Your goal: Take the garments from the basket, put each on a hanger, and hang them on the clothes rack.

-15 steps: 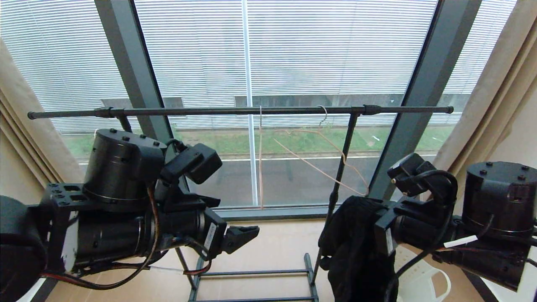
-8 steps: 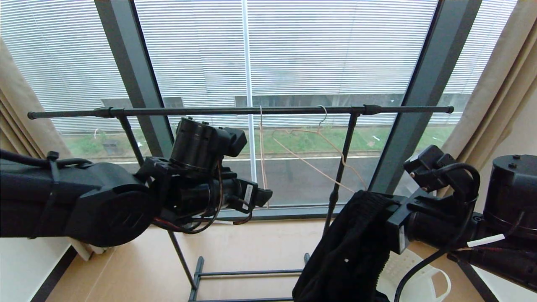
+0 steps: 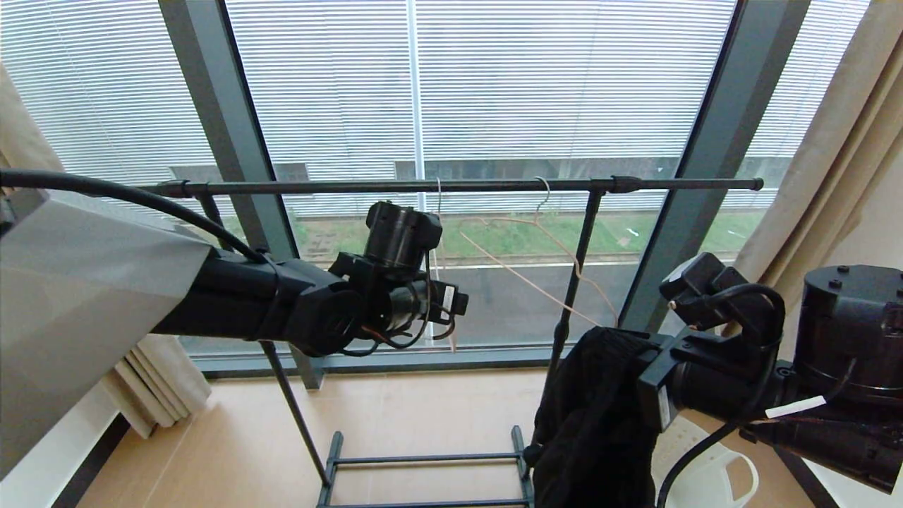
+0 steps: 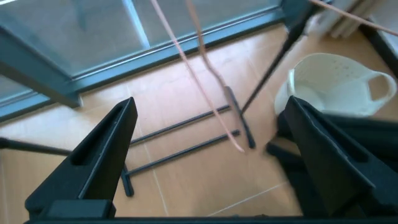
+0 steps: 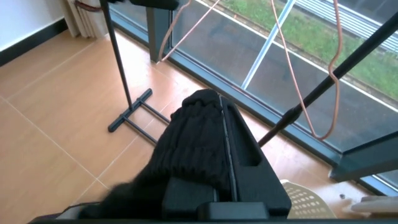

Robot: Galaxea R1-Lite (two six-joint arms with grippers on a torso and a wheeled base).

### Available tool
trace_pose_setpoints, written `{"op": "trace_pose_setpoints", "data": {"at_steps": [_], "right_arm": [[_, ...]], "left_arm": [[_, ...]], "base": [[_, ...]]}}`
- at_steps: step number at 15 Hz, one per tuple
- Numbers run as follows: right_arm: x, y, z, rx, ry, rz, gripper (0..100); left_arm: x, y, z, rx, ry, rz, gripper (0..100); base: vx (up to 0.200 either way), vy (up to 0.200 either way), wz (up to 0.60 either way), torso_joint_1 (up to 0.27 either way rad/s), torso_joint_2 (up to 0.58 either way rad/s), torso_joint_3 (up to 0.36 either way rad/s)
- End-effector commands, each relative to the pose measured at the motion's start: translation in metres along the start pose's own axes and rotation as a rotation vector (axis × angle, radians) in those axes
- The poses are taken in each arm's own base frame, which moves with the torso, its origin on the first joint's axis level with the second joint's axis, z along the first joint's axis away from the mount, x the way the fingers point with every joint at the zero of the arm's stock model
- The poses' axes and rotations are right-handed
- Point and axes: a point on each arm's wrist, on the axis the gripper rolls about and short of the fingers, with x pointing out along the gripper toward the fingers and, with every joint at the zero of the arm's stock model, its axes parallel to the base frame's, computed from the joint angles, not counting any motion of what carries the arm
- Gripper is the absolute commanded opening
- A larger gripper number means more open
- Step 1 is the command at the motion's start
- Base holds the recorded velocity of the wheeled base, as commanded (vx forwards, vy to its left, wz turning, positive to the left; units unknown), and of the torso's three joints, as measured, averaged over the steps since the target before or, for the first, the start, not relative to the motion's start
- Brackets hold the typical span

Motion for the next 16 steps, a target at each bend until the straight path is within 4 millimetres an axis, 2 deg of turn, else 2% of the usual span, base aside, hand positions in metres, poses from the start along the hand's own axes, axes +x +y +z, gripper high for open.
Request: {"op": "trace_pose_setpoints", "data": {"at_steps": [1, 5, 6, 8, 10, 16], "right_arm": [[0.006, 0.005, -0.003, -0.006, 0.018, 0.017, 0], [0.008, 0.005, -0.004, -0.007, 0.027, 0.02, 0], [0.008, 0.005, -0.006, -0.007, 0.032, 0.02, 0], [0.01, 0.006, -0.008, -0.006, 0.043, 0.02, 0], [0.01, 0.006, -0.008, -0.007, 0.044, 0.023, 0], [0.01, 0.006, -0.009, -0.007, 0.047, 0.023, 0]], "left_arm": [[0.018, -0.003, -0.011, 0.004, 0.036, 0.009, 100], [0.045, -0.007, -0.012, -0.007, 0.028, 0.034, 100], [0.059, -0.011, -0.008, -0.013, 0.005, 0.051, 100], [0.072, -0.015, -0.009, -0.014, -0.004, 0.06, 100], [0.083, -0.01, -0.01, -0.02, -0.01, 0.127, 100], [0.079, 0.006, -0.003, -0.033, -0.003, 0.188, 100]], "base": [[0.0, 0.0, 0.0, 0.0, 0.0, 0.0], [0.0, 0.0, 0.0, 0.0, 0.0, 0.0], [0.0, 0.0, 0.0, 0.0, 0.0, 0.0], [0.0, 0.0, 0.0, 0.0, 0.0, 0.0], [0.0, 0.0, 0.0, 0.0, 0.0, 0.0], [0.0, 0.0, 0.0, 0.0, 0.0, 0.0]]}}
